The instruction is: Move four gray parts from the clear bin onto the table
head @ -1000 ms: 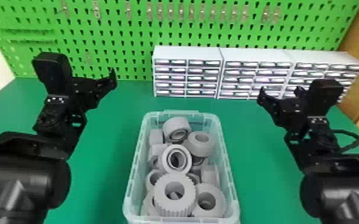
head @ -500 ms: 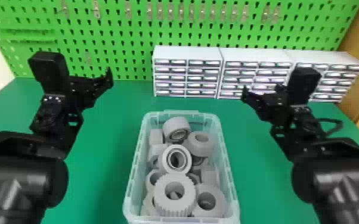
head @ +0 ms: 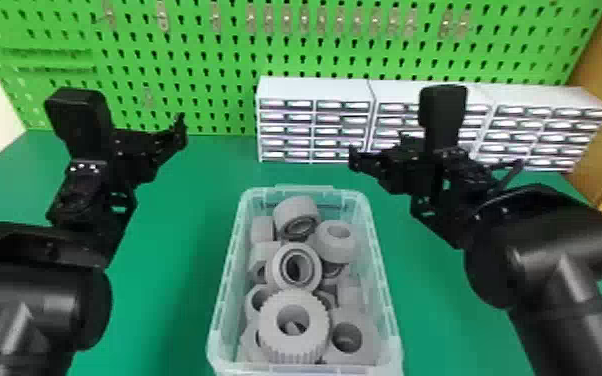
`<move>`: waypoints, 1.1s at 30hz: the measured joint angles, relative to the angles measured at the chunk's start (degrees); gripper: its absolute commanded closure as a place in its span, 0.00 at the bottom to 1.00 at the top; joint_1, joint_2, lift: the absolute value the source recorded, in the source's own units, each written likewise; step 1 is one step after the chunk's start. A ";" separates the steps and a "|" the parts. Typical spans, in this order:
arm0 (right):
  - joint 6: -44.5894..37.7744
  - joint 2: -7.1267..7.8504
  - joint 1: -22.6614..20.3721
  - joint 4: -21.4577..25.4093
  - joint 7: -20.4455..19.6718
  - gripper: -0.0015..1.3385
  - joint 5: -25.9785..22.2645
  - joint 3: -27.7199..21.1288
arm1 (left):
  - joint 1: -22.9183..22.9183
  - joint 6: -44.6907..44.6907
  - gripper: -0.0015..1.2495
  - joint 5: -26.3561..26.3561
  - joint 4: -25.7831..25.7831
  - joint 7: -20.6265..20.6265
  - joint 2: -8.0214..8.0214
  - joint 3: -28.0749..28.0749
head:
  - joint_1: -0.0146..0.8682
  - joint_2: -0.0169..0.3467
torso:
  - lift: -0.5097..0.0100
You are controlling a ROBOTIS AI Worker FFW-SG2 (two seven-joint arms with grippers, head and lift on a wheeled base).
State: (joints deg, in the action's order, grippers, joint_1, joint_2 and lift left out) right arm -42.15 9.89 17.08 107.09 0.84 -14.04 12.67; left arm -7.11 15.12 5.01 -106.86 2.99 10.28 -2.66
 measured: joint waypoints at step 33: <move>-36.25 7.39 -0.69 15.96 -2.69 0.17 -19.09 0.71 | 1.89 1.08 0.08 -2.15 -1.73 0.00 0.00 3.02 | 0.79 0.12 | 0.89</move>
State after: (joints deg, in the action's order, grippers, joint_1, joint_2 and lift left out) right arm -78.40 17.28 16.40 123.06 -1.84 -33.12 13.38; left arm -5.23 16.19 2.86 -108.60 2.99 10.28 0.36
